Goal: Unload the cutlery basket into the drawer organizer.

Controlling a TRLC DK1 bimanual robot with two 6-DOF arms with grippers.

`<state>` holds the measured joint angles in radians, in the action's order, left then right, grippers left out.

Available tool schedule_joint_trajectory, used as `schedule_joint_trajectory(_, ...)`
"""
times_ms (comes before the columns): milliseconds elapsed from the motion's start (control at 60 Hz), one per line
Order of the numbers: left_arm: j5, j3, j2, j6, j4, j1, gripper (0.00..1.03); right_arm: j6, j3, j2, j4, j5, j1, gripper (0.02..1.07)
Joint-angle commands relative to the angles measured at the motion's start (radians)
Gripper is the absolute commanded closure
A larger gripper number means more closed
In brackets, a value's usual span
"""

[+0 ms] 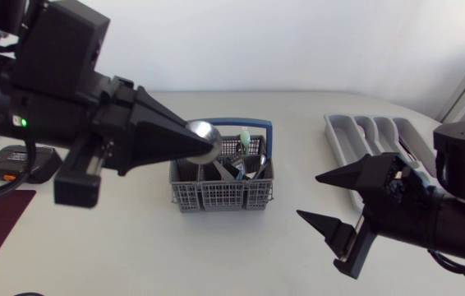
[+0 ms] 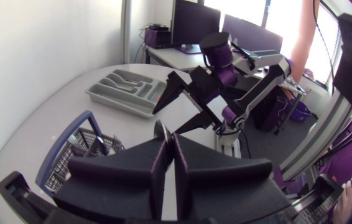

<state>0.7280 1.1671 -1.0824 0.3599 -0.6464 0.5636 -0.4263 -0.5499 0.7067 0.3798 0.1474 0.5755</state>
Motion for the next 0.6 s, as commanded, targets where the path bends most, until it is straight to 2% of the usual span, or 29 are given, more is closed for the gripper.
schedule_joint_trajectory(0,-0.002,-0.034,-0.007,0.044,0.019,0.053,1.00,0.009,-0.015,-0.021,0.022,0.018,0.011,0.21)
schedule_joint_trajectory(183,0.002,-0.057,-0.060,0.068,0.045,0.113,1.00,0.009,-0.004,-0.026,0.027,0.070,0.030,0.21)
schedule_joint_trajectory(417,0.073,-0.032,-0.123,0.070,0.042,0.160,1.00,0.024,-0.024,0.025,-0.010,0.077,0.126,0.21)
schedule_joint_trajectory(583,0.094,-0.014,-0.155,0.067,0.036,0.202,1.00,0.026,-0.028,0.073,-0.047,0.109,0.170,0.23)
